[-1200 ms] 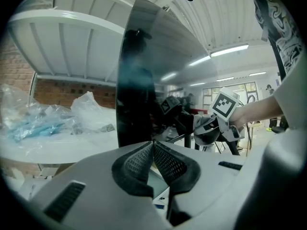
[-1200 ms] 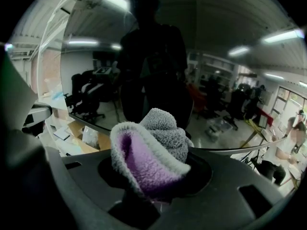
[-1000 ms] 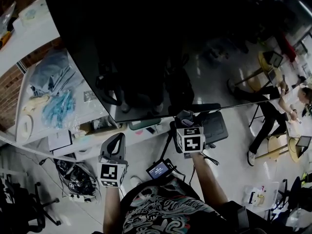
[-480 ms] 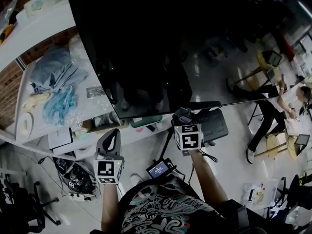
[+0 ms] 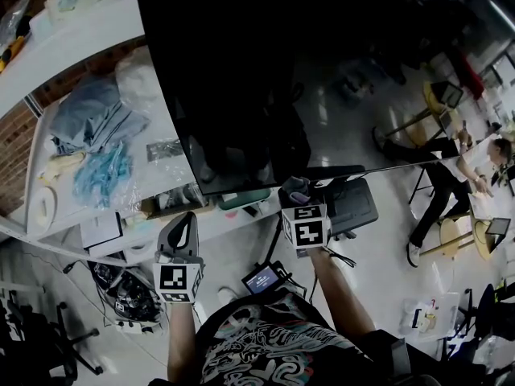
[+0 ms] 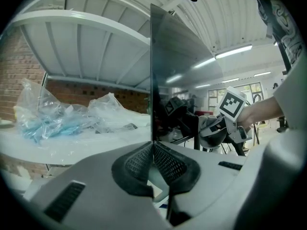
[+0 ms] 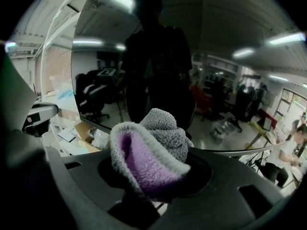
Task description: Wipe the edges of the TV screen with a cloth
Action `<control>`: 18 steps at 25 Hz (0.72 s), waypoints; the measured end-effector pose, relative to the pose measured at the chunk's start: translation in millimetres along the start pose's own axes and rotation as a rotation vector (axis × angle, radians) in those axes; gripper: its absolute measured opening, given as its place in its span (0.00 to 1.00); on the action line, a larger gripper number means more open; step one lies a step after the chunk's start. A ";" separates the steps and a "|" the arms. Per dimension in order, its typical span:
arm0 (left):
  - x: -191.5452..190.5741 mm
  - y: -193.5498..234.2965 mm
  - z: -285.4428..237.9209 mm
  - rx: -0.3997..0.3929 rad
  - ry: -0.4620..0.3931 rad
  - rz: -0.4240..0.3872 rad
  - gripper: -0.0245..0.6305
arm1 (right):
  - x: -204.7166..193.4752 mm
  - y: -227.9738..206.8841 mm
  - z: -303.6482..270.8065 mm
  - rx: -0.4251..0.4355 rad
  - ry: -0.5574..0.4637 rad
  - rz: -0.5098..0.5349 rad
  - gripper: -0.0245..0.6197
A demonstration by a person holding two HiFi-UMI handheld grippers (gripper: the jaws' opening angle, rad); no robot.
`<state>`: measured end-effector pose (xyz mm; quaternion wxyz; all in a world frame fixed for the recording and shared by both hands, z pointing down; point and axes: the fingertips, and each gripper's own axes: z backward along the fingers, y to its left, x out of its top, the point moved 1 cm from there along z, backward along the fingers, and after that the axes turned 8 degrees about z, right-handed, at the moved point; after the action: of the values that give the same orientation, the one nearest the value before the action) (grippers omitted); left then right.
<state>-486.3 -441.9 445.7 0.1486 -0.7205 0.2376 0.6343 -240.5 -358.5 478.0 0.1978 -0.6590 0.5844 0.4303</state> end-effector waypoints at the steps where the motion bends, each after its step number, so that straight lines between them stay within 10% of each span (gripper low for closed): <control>1: -0.5 1.5 0.5 -0.001 0.000 0.001 0.06 | 1.2 3.4 -0.6 0.003 0.000 0.000 0.36; 18: -2.2 24.2 10.5 -0.001 -0.007 0.018 0.06 | 19.2 51.5 -5.2 0.056 -0.010 0.015 0.36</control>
<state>-508.2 -456.5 448.4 0.1435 -0.7162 0.2431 0.6382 -288.2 -386.2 478.0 0.2161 -0.6466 0.6000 0.4187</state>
